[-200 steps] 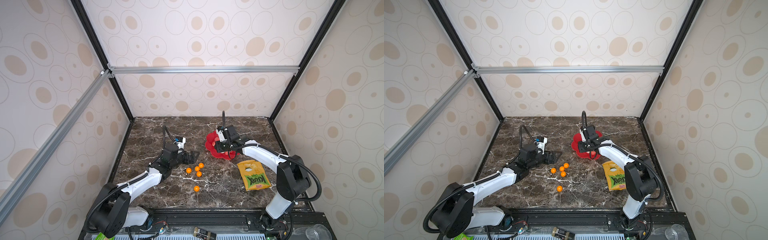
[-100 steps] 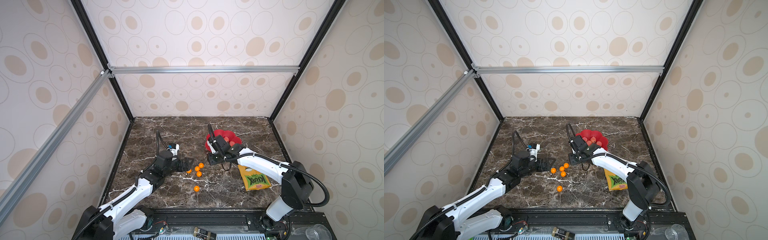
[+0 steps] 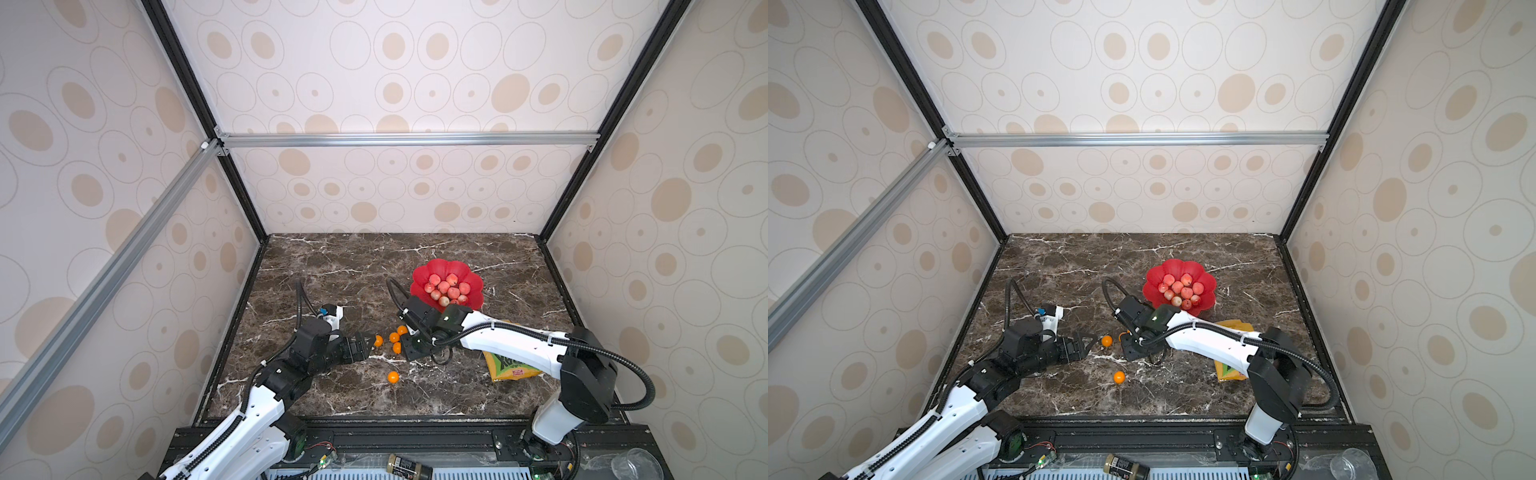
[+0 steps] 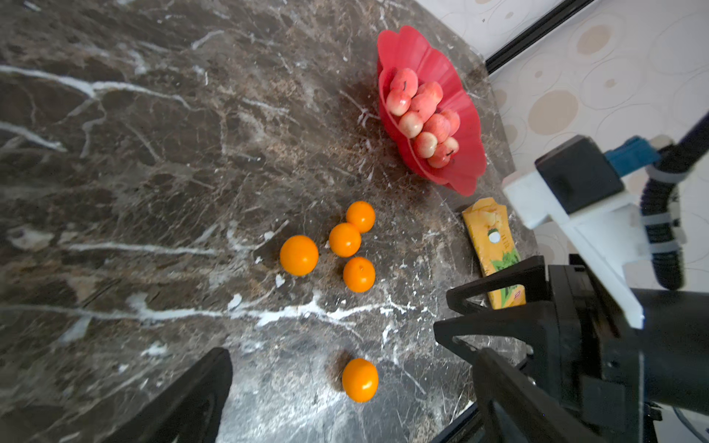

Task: Arrange fruit in a fruit bowl
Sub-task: Pick up the fruit from the bottom-center of the table.

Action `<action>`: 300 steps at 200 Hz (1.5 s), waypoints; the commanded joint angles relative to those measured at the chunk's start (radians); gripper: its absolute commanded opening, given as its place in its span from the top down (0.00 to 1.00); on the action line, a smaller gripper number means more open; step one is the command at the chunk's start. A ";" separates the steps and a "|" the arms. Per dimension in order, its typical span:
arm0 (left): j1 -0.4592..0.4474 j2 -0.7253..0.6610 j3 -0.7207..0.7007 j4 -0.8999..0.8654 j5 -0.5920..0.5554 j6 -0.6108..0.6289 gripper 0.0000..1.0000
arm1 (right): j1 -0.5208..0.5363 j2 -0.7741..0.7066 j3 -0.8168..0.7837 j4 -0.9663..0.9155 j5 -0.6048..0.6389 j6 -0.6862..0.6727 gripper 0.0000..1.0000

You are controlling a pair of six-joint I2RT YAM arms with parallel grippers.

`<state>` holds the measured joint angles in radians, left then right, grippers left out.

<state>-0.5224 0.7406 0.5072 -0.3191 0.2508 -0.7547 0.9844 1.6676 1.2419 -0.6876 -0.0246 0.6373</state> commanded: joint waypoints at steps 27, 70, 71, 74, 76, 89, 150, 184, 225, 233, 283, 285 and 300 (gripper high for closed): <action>-0.005 -0.103 0.041 -0.184 -0.055 -0.056 0.01 | 0.075 0.081 0.065 -0.055 0.003 0.068 0.52; -0.005 -0.176 -0.013 -0.202 -0.022 -0.081 0.01 | 0.107 0.146 0.109 -0.070 0.014 0.079 0.50; -0.004 -0.176 -0.014 -0.202 -0.021 -0.081 0.01 | 0.107 0.146 0.109 -0.070 0.015 0.080 0.50; -0.005 -0.179 -0.017 -0.203 -0.020 -0.081 0.01 | 0.107 0.150 0.110 -0.070 0.016 0.080 0.49; -0.005 -0.180 -0.018 -0.204 -0.019 -0.079 0.01 | 0.108 0.151 0.113 -0.070 0.017 0.081 0.49; -0.005 -0.182 -0.024 -0.207 -0.016 -0.075 0.01 | 0.108 0.166 0.119 -0.072 0.023 0.085 0.48; -0.005 -0.159 -0.017 -0.192 -0.021 -0.056 0.01 | 0.119 0.224 0.149 -0.099 0.030 0.079 0.45; -0.005 -0.164 -0.020 -0.202 -0.037 -0.067 0.01 | 0.126 0.250 0.154 -0.089 0.017 0.079 0.46; -0.004 -0.178 -0.031 -0.223 -0.040 -0.085 0.01 | 0.129 0.275 0.162 -0.081 0.008 0.081 0.47; -0.005 -0.182 -0.033 -0.225 -0.040 -0.087 0.01 | 0.129 0.280 0.160 -0.079 0.008 0.080 0.48; -0.004 -0.162 -0.029 -0.212 -0.038 -0.078 0.01 | 0.131 0.305 0.165 -0.082 0.015 0.081 0.50; -0.005 -0.160 -0.029 -0.211 -0.037 -0.077 0.01 | 0.132 0.306 0.165 -0.082 0.013 0.081 0.50; -0.005 -0.154 -0.026 -0.213 -0.036 -0.074 0.01 | 0.131 0.311 0.168 -0.080 0.012 0.079 0.52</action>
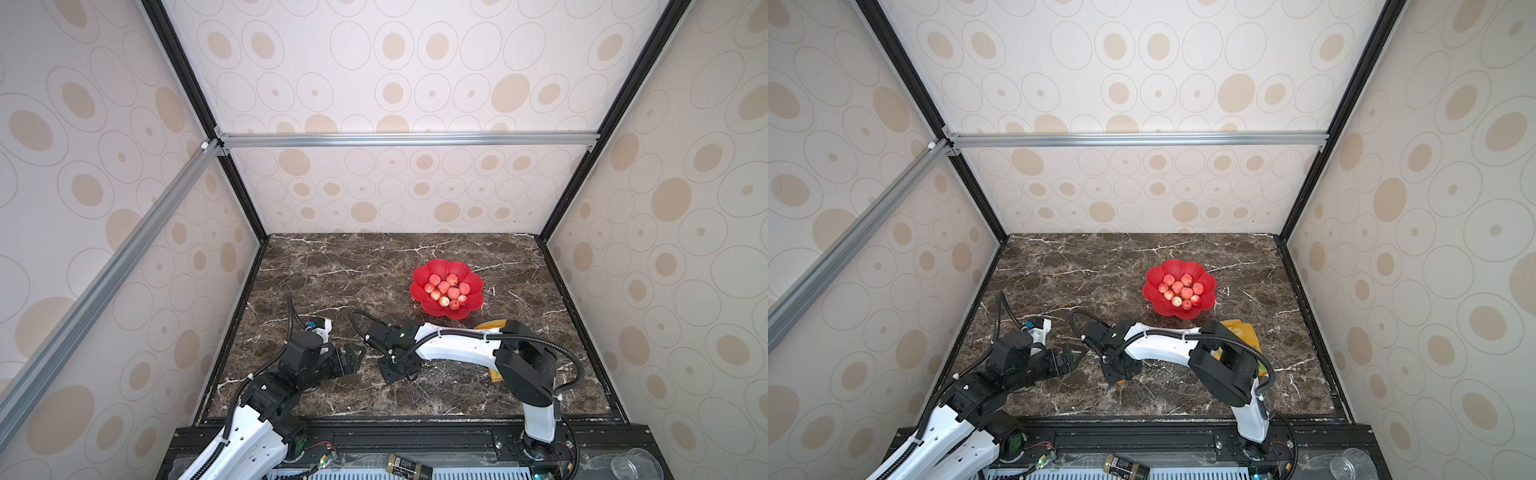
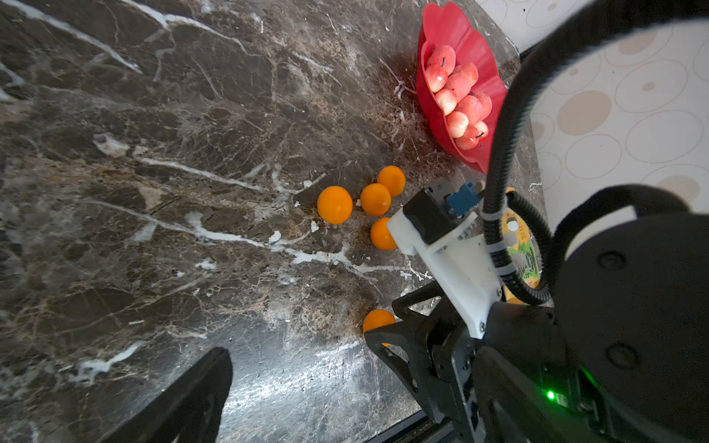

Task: Arrange fruit in a fruit bowl
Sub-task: Pick up the fruit from the bottom-center of the table.

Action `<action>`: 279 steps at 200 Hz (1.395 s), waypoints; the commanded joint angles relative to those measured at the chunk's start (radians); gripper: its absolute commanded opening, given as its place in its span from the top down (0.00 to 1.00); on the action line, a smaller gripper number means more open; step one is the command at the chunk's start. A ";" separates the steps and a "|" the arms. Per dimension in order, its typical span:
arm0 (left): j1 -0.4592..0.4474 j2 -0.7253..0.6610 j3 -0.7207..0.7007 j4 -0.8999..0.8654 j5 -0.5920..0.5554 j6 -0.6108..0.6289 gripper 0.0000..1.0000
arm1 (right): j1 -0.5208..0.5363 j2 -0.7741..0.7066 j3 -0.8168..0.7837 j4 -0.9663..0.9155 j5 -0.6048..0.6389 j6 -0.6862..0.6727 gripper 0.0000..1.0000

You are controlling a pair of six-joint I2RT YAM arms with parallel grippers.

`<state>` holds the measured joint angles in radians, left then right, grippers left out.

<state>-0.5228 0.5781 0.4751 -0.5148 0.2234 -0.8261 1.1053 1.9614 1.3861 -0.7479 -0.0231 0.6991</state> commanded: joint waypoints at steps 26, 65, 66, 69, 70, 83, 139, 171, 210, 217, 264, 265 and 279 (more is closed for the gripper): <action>-0.005 -0.001 0.005 -0.017 -0.011 -0.005 0.01 | 0.012 0.024 0.025 -0.019 0.009 0.018 0.54; -0.004 -0.006 0.005 -0.016 -0.011 -0.005 0.01 | 0.013 0.036 0.027 -0.019 0.006 0.018 0.55; -0.004 -0.006 0.005 -0.017 -0.010 -0.005 0.01 | 0.012 0.036 0.027 -0.019 0.006 0.018 0.55; -0.004 -0.005 0.004 -0.017 -0.010 -0.005 0.01 | 0.013 0.037 0.027 -0.019 0.006 0.017 0.55; -0.004 -0.005 0.004 -0.016 -0.011 -0.005 0.01 | 0.014 0.037 0.028 -0.019 0.006 0.017 0.55; -0.005 -0.004 0.007 -0.017 -0.009 -0.003 0.01 | 0.014 0.040 0.031 -0.020 0.006 0.018 0.55; -0.004 -0.007 0.007 -0.016 -0.008 -0.001 0.01 | 0.014 0.050 0.033 -0.020 0.002 0.018 0.57; -0.005 -0.011 0.005 -0.017 -0.009 -0.004 0.01 | 0.015 0.048 0.031 -0.021 0.002 0.019 0.61; -0.005 -0.012 0.005 -0.017 -0.009 -0.004 0.01 | 0.016 0.046 0.027 -0.021 0.002 0.019 0.62; -0.005 -0.012 0.005 -0.015 -0.010 -0.004 0.01 | 0.015 0.045 0.027 -0.021 0.002 0.019 0.62; -0.005 0.002 0.014 0.000 -0.006 0.008 0.01 | 0.015 0.013 0.024 -0.018 -0.002 0.026 0.64; -0.004 0.002 0.014 0.001 -0.005 0.009 0.01 | 0.016 0.012 0.025 -0.019 -0.002 0.026 0.64; -0.005 0.010 0.019 0.028 0.002 0.017 0.01 | 0.016 -0.007 0.019 -0.023 0.009 0.030 0.65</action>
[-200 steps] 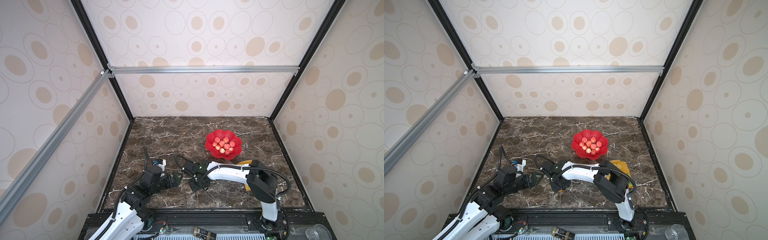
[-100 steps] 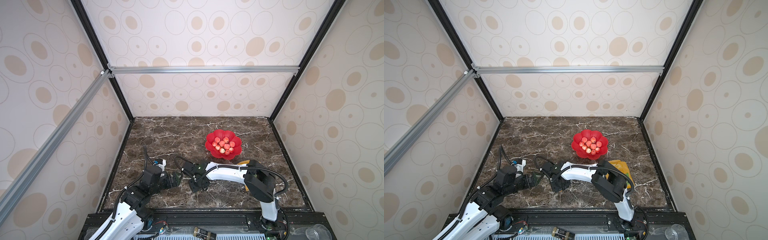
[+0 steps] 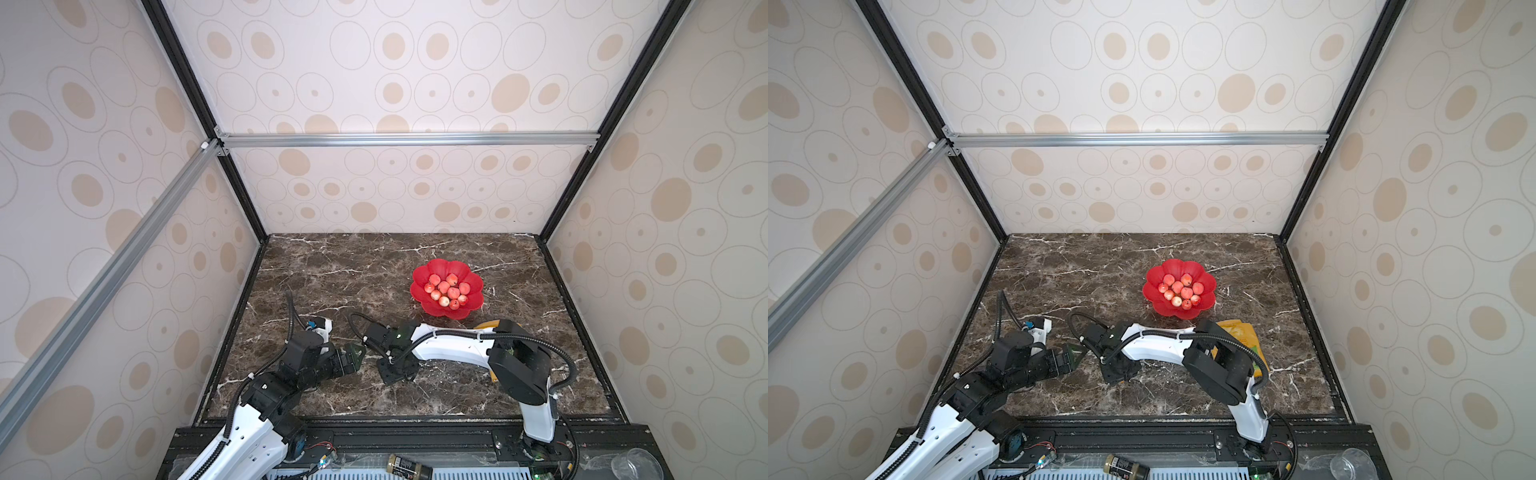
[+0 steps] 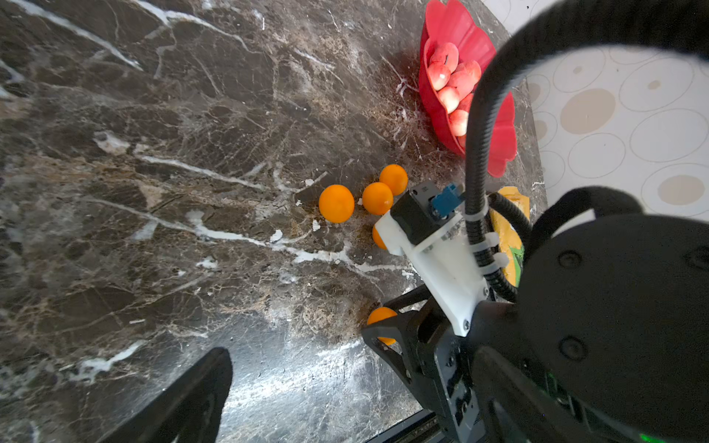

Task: Arrange fruit in a fruit bowl
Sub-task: Pick up the fruit from the bottom-center of the table.

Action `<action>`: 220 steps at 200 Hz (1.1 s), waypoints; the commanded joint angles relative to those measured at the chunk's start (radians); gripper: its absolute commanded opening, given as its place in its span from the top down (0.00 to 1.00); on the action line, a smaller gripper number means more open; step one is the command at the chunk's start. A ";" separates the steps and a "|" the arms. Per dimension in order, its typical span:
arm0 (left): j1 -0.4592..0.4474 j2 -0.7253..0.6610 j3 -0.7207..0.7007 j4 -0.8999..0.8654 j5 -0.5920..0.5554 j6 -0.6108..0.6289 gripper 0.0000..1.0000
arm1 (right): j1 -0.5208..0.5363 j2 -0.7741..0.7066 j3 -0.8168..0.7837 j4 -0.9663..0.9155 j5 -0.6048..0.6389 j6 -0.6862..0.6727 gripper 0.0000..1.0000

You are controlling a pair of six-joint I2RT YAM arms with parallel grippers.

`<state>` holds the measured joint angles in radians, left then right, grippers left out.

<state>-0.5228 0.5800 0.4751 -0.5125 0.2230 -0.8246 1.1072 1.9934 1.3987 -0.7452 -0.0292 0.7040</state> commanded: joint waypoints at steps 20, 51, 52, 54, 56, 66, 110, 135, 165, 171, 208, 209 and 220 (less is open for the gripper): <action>-0.005 0.011 0.024 0.058 -0.010 0.023 0.01 | 0.014 -0.072 -0.006 -0.026 0.033 0.039 0.67; -0.005 0.047 0.027 0.131 0.004 0.048 0.01 | 0.008 -0.120 -0.026 -0.032 0.053 0.048 0.69; -0.005 0.050 0.027 0.135 0.006 0.050 0.01 | 0.008 -0.122 -0.027 -0.031 0.054 0.048 0.69; -0.005 0.052 0.028 0.140 0.006 0.052 0.01 | 0.008 -0.125 -0.028 -0.031 0.055 0.049 0.69; -0.004 0.056 0.028 0.145 0.010 0.054 0.01 | 0.006 -0.127 -0.031 -0.031 0.056 0.049 0.70; -0.005 0.074 0.033 0.169 0.017 0.063 0.01 | 0.000 -0.149 -0.040 -0.028 0.058 0.049 0.71; -0.005 0.185 0.068 0.272 0.045 0.116 0.01 | -0.062 -0.242 -0.103 -0.006 0.062 0.053 0.78; -0.006 0.245 0.084 0.338 0.057 0.129 0.01 | -0.120 -0.277 -0.115 -0.012 0.040 0.042 0.86; -0.007 0.321 0.110 0.411 0.064 0.135 0.01 | -0.189 -0.310 -0.130 -0.008 0.032 0.031 0.97; -0.008 0.337 0.116 0.424 0.066 0.137 0.01 | -0.201 -0.318 -0.136 0.002 0.032 0.024 0.97; -0.014 0.427 0.159 0.487 0.070 0.150 0.01 | -0.324 -0.357 -0.162 0.054 -0.052 -0.030 0.91; -0.014 0.428 0.160 0.489 0.070 0.149 0.01 | -0.327 -0.359 -0.165 0.057 -0.057 -0.032 0.91; -0.018 0.455 0.170 0.513 0.071 0.148 0.01 | -0.366 -0.379 -0.192 0.093 -0.092 -0.051 0.92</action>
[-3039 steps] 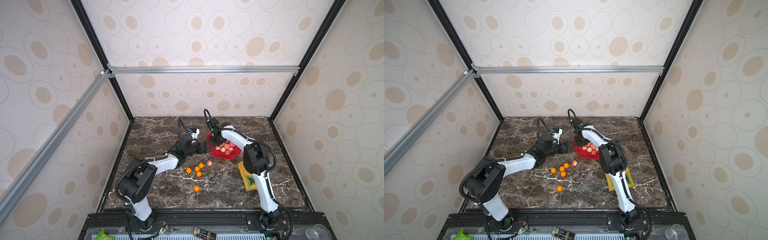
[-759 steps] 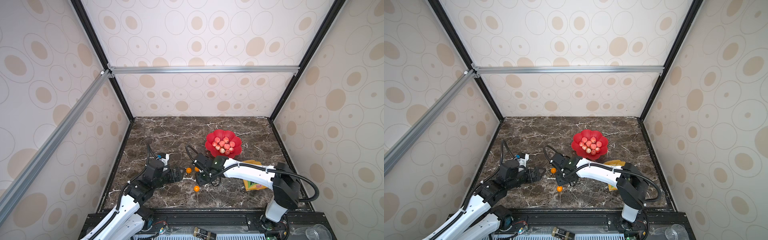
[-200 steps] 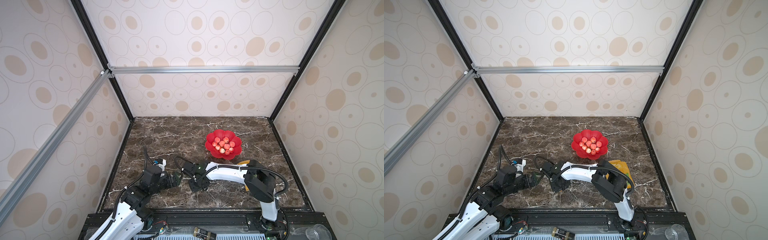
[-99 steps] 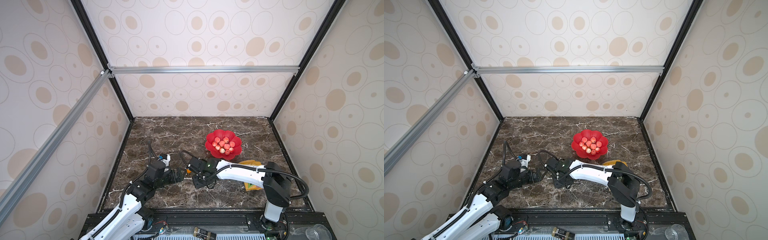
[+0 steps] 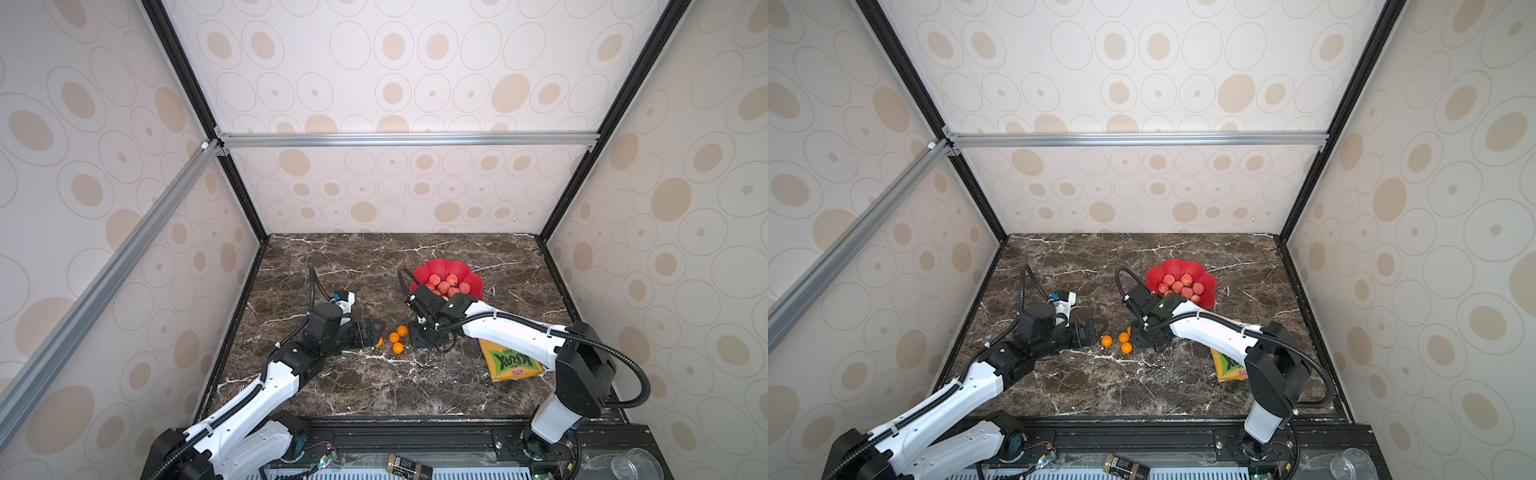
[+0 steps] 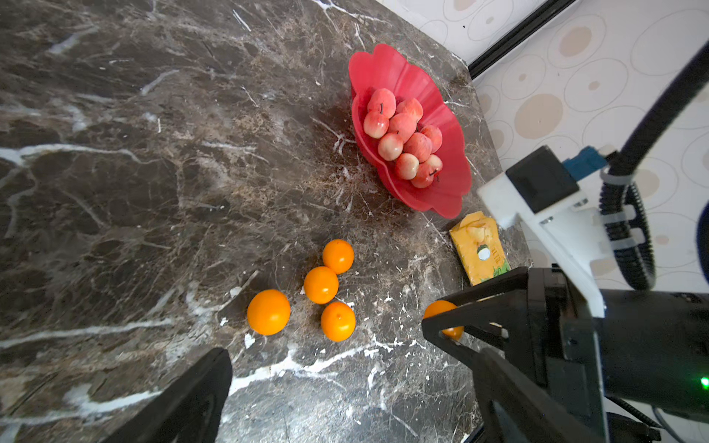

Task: Arrange fruit in a fruit bowl
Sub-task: Pick up the fruit from the bottom-center of the table, then place the fruit in the fruit bowl.

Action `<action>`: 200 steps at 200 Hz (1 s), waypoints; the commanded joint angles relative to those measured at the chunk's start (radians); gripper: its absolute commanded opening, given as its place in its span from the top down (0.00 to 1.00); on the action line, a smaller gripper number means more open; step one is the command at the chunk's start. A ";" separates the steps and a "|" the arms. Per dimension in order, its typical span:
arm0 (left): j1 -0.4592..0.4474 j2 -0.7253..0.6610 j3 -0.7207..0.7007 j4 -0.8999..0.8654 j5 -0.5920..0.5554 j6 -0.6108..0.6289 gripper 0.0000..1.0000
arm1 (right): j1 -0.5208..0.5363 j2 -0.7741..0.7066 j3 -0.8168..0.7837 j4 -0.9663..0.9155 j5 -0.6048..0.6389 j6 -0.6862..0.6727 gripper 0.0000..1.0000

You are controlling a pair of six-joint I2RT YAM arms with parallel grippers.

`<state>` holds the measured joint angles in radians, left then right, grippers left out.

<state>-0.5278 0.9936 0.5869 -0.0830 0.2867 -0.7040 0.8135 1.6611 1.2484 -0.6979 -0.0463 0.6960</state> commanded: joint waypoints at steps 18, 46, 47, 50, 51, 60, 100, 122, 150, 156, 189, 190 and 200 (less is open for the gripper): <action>-0.026 0.088 0.081 0.120 0.004 0.023 0.01 | -0.126 -0.067 -0.048 0.041 -0.079 -0.075 0.93; -0.043 0.173 0.127 0.161 0.002 0.033 0.01 | -0.176 -0.080 -0.039 0.026 -0.012 -0.134 0.91; -0.043 0.177 0.128 0.162 0.002 0.034 0.01 | -0.179 -0.079 -0.038 0.026 -0.011 -0.137 0.91; -0.044 0.186 0.133 0.165 0.002 0.035 0.01 | -0.183 -0.076 -0.033 0.024 -0.007 -0.142 0.91; -0.044 0.189 0.135 0.166 0.002 0.036 0.01 | -0.185 -0.075 -0.032 0.022 -0.005 -0.143 0.91; -0.048 0.218 0.152 0.175 0.004 0.042 0.01 | -0.204 -0.062 -0.011 0.006 0.005 -0.156 0.92; -0.053 0.331 0.211 0.233 0.006 0.062 0.01 | -0.265 0.018 0.078 -0.021 0.024 -0.198 0.95; -0.053 0.377 0.236 0.266 0.010 0.064 0.01 | -0.288 0.080 0.139 -0.044 0.025 -0.217 0.96; -0.052 0.443 0.270 0.301 0.024 0.066 0.01 | -0.306 0.154 0.208 -0.058 0.026 -0.228 0.97; -0.053 0.455 0.276 0.306 0.027 0.065 0.01 | -0.309 0.167 0.222 -0.062 0.031 -0.227 0.97; -0.052 0.503 0.305 0.327 0.041 0.063 0.01 | -0.313 0.248 0.297 -0.084 0.049 -0.215 0.95; -0.052 0.503 0.305 0.327 0.041 0.063 0.01 | -0.313 0.251 0.300 -0.084 0.049 -0.215 0.95; -0.053 0.510 0.309 0.331 0.042 0.063 0.01 | -0.314 0.277 0.321 -0.089 0.047 -0.209 0.94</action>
<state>-0.5732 1.4899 0.8482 0.2070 0.3122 -0.6617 0.5034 1.8843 1.5166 -0.7414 -0.0189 0.4812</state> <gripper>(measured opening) 0.988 0.317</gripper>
